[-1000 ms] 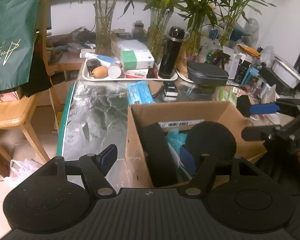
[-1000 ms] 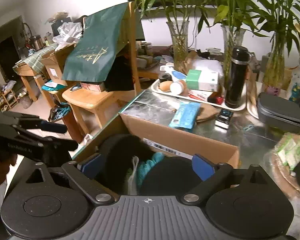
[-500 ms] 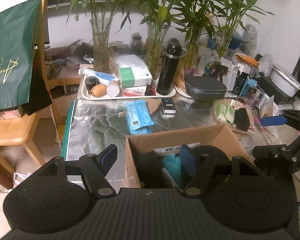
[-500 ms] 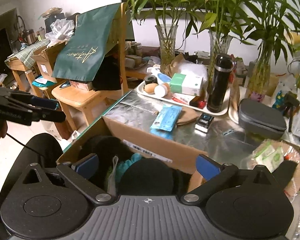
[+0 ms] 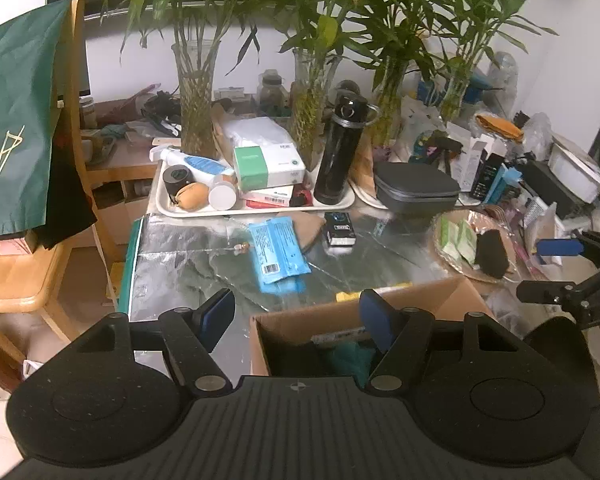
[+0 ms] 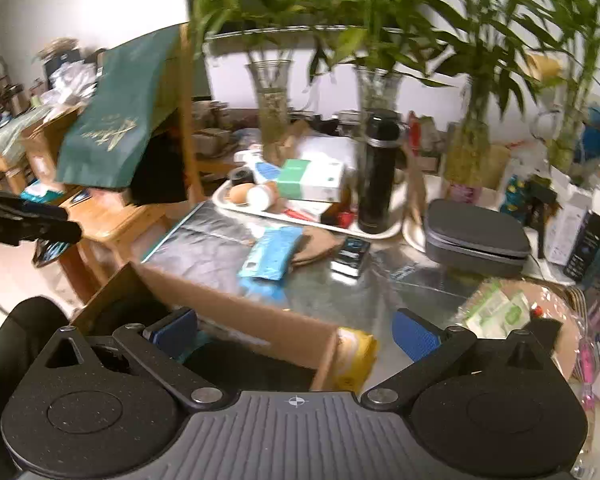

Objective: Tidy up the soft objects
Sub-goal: 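Move the right gripper to the yellow wet-wipes pack on the foil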

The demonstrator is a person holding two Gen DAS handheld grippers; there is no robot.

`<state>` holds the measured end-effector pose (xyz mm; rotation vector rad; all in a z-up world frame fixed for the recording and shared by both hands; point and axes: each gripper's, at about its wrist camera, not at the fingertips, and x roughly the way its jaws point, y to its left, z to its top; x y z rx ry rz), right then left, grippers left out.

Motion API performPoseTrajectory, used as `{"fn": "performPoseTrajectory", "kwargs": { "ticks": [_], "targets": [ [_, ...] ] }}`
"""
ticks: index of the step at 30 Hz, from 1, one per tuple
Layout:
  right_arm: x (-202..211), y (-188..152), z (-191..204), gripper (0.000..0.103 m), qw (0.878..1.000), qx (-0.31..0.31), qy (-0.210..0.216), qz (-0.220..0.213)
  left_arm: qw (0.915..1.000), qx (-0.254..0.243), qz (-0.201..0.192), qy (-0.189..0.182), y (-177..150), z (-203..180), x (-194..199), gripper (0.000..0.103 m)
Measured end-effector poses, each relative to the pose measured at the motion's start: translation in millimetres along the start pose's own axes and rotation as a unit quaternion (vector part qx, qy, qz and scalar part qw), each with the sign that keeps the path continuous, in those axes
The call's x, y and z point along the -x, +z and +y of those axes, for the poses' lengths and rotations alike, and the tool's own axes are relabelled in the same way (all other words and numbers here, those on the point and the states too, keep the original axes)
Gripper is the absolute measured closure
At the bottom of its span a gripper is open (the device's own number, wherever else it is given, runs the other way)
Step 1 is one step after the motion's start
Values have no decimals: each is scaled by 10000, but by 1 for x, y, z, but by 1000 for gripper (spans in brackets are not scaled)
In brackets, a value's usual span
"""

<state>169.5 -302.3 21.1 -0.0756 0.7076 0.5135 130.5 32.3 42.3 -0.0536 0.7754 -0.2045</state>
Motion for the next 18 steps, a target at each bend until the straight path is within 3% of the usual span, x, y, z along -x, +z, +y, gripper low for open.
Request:
{"fn": "performPoseTrajectory", "kwargs": {
  "ticks": [7, 18],
  "targets": [
    [-19, 1, -20, 0, 9997, -3, -231, -69, 10000, -45, 27, -3, 9, 9, -20, 35],
    [-57, 6, -40, 0, 9996, -138, -52, 248, 9997, 23, 229, -38, 18, 24, -60, 35]
  ]
}}
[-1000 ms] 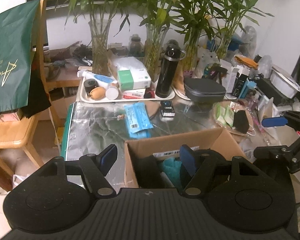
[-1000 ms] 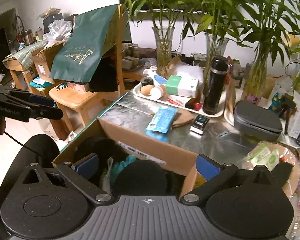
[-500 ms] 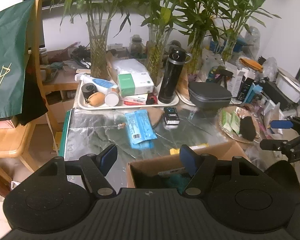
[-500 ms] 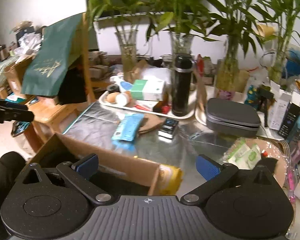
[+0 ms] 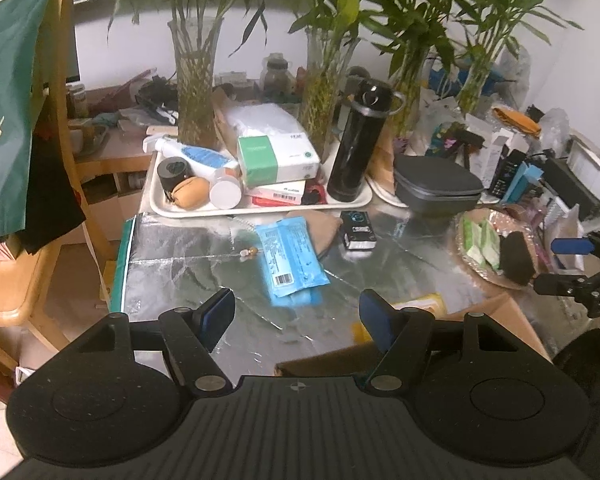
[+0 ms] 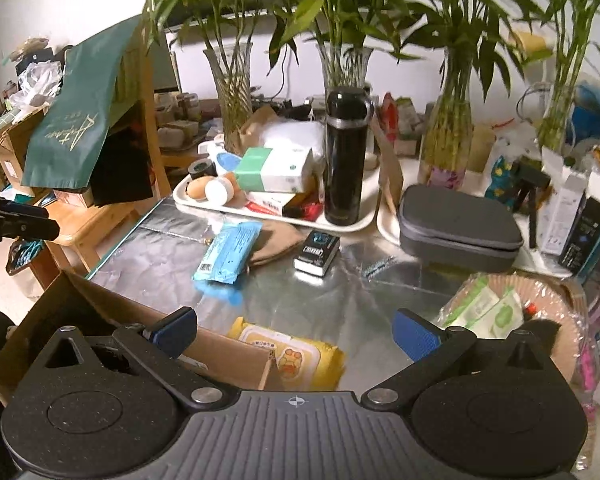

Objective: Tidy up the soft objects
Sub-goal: 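Move the right gripper to the yellow wet-wipes pack on the foil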

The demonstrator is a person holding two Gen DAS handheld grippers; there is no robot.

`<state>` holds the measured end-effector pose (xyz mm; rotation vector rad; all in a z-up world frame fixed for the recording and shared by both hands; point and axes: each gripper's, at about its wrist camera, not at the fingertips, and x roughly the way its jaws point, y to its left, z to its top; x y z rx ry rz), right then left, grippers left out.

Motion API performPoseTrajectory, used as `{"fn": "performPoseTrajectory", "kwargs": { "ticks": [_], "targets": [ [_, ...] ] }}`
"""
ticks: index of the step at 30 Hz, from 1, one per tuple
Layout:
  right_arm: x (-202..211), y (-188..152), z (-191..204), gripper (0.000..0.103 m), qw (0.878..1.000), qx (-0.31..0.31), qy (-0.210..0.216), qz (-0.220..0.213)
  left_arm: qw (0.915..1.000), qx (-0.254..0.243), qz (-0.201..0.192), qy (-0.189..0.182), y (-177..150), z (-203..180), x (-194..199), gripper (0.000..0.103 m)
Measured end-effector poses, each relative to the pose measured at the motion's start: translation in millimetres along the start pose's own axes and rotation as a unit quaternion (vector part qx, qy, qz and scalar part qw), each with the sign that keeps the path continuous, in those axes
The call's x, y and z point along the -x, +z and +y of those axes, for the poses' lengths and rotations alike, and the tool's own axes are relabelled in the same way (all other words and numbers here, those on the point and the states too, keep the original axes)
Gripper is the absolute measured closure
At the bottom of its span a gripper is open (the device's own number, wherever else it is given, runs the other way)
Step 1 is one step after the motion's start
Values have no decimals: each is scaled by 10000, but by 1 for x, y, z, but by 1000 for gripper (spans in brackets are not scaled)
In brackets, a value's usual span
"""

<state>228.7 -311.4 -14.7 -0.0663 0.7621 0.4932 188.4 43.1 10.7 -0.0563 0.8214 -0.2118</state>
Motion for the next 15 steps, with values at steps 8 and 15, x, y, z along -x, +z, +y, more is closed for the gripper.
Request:
{"fn": "performPoseTrajectory", "kwargs": {
  "ticks": [8, 15],
  "targets": [
    [-21, 3, -6, 0, 9997, -85, 118, 207, 9998, 94, 171, 6, 5, 8, -25, 35],
    [-45, 11, -18, 0, 9990, -84, 176, 403, 9995, 149, 267, -78, -2, 7, -39, 35]
  ]
}}
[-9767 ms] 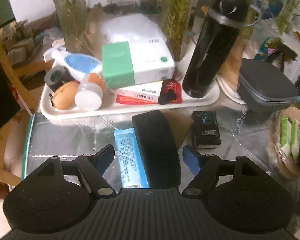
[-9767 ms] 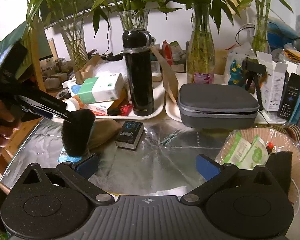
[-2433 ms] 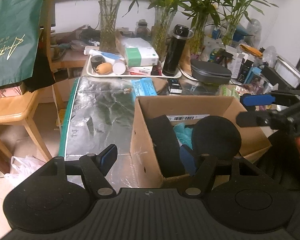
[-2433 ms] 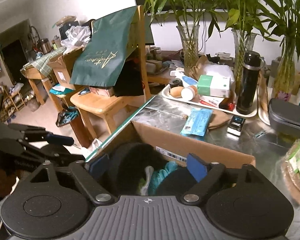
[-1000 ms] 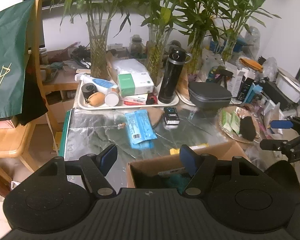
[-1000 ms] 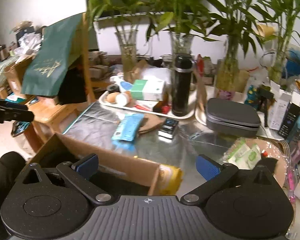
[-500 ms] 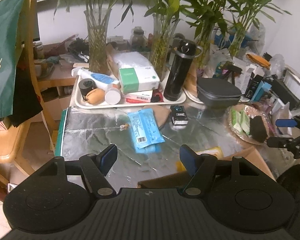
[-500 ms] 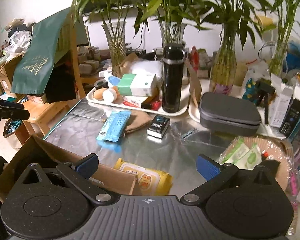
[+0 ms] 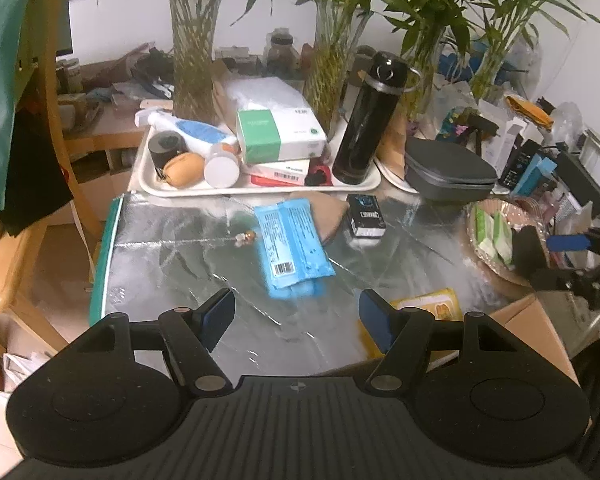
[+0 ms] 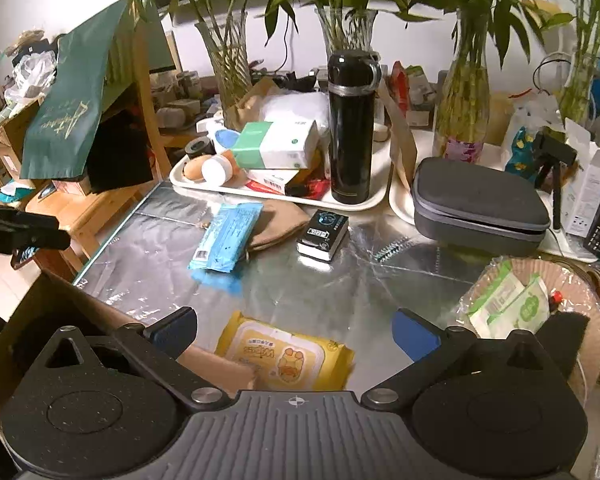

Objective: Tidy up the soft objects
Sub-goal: 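Move the right gripper to the yellow wet-wipes pack on the foil, then close the right gripper on the yellow wet-wipes pack and lift it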

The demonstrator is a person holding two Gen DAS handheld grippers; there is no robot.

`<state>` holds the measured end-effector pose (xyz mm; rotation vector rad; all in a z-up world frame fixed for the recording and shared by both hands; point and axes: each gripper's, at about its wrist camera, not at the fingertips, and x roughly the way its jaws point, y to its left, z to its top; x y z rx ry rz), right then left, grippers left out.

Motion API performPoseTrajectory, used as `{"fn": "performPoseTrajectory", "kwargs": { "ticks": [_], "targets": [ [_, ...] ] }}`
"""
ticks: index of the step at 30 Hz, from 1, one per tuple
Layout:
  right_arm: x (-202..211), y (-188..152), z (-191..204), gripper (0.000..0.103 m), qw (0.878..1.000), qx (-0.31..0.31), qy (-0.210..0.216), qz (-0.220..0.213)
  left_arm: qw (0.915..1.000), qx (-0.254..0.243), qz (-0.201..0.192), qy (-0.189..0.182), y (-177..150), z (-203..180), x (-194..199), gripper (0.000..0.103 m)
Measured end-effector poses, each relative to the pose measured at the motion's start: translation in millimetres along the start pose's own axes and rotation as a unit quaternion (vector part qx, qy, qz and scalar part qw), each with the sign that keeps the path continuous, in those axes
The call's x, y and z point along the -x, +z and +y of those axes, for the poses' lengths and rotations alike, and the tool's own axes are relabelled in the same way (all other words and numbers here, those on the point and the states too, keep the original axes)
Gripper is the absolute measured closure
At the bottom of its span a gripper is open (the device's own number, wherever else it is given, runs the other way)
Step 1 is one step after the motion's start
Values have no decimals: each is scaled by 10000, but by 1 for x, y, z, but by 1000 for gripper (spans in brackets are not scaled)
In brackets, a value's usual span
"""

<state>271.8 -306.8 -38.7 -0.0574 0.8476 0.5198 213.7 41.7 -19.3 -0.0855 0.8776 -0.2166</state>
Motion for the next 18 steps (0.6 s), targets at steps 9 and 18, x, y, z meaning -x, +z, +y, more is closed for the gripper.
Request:
{"fn": "performPoseTrajectory", "kwargs": {
  "ticks": [9, 18],
  "targets": [
    [-48, 7, -60, 5, 9953, -840, 154, 460, 10000, 79, 22, -34, -13, 2, -8, 35],
    [-123, -22, -80, 12, 9636, -1834, 822, 1761, 9998, 167, 66, -20, -17, 7, -8, 35]
  ]
}}
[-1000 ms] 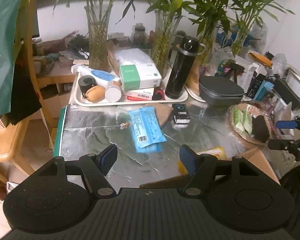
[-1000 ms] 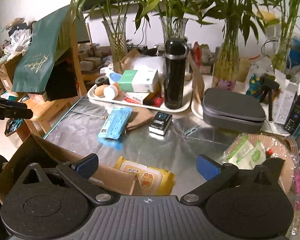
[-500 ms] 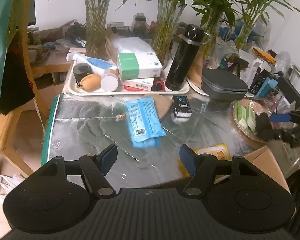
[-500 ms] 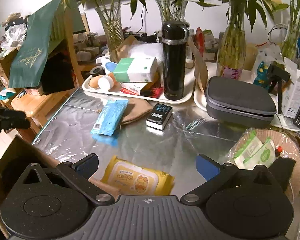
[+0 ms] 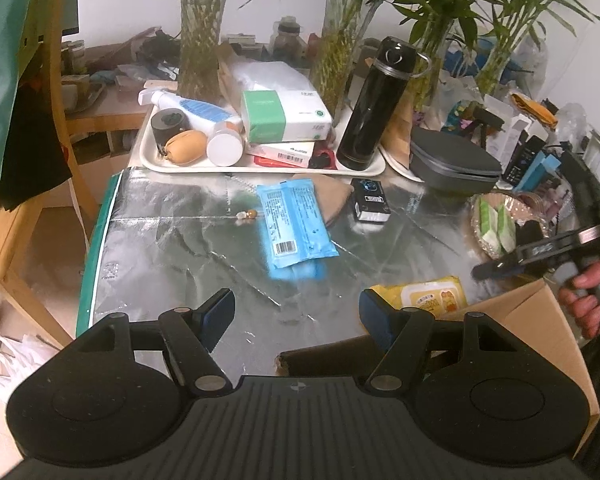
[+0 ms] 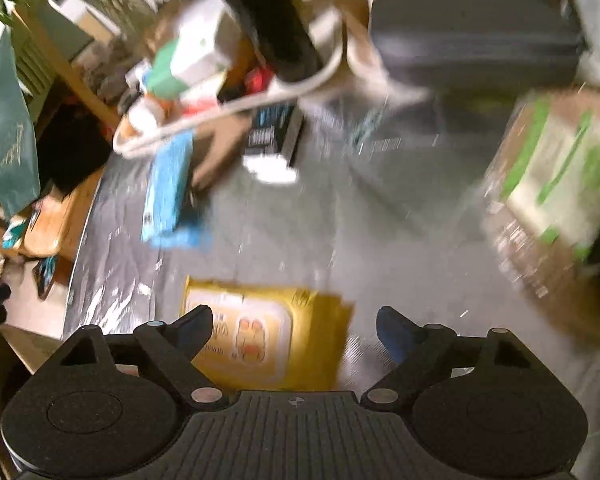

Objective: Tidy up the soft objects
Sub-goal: 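Close the right gripper on the yellow wet-wipes pack and lift it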

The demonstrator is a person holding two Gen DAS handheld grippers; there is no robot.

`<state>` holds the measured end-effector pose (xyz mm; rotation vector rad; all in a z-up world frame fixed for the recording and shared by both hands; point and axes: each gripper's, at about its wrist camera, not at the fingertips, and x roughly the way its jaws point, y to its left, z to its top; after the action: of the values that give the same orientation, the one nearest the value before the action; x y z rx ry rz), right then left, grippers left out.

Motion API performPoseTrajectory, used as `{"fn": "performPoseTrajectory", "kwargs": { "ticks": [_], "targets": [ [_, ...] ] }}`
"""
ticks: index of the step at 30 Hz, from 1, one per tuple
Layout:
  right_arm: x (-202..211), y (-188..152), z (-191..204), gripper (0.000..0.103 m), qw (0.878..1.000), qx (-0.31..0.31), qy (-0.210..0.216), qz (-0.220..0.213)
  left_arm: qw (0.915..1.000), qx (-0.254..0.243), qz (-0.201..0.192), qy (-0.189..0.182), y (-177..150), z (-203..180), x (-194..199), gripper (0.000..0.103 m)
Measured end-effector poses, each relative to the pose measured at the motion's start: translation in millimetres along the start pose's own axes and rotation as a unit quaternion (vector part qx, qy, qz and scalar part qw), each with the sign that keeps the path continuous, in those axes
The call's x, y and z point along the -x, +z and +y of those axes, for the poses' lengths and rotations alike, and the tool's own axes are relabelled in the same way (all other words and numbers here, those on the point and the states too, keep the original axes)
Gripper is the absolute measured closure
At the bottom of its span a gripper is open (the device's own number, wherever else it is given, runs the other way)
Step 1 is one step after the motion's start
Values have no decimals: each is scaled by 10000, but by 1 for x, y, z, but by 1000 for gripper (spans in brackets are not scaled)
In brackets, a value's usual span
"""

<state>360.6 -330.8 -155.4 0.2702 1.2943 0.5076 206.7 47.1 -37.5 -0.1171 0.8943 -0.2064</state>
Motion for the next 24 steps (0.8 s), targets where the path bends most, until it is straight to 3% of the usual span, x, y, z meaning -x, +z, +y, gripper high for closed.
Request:
{"fn": "performPoseTrajectory", "kwargs": {
  "ticks": [2, 7, 9, 12, 16, 19, 21, 24],
  "targets": [
    [-14, 3, 0, 6, 9994, -116, 93, 298, 10000, 3, 18, 19, 0, 0, 0, 35],
    [-47, 2, 12, 8, 9961, -9, 107, 877, 10000, 15, 25, 10, 0, 0, -1, 35],
    [-57, 1, 17, 21, 9952, 53, 34, 977, 10000, 26, 42, 9, 0, 1, 0, 35],
    [-59, 4, 18, 31, 9965, -169, 240, 780, 10000, 16, 60, 16, -1, 1, 0, 35],
    [-54, 18, 5, 68, 9949, -752, 601, 293, 10000, 25, 71, 50, -3, 4, 1, 35],
    [-53, 26, -2, 89, 9953, -864, 449, -1, 9999, 43, 84, 81, -3, 6, 0, 35],
    [-52, 28, -1, 98, 9961, -781, 388, -91, 9999, 60, 85, 84, -3, 6, 1, 35],
    [-49, 29, 6, 98, 9984, -437, 313, -164, 9999, 68, 80, 129, -3, 7, 1, 35]
  ]
}}
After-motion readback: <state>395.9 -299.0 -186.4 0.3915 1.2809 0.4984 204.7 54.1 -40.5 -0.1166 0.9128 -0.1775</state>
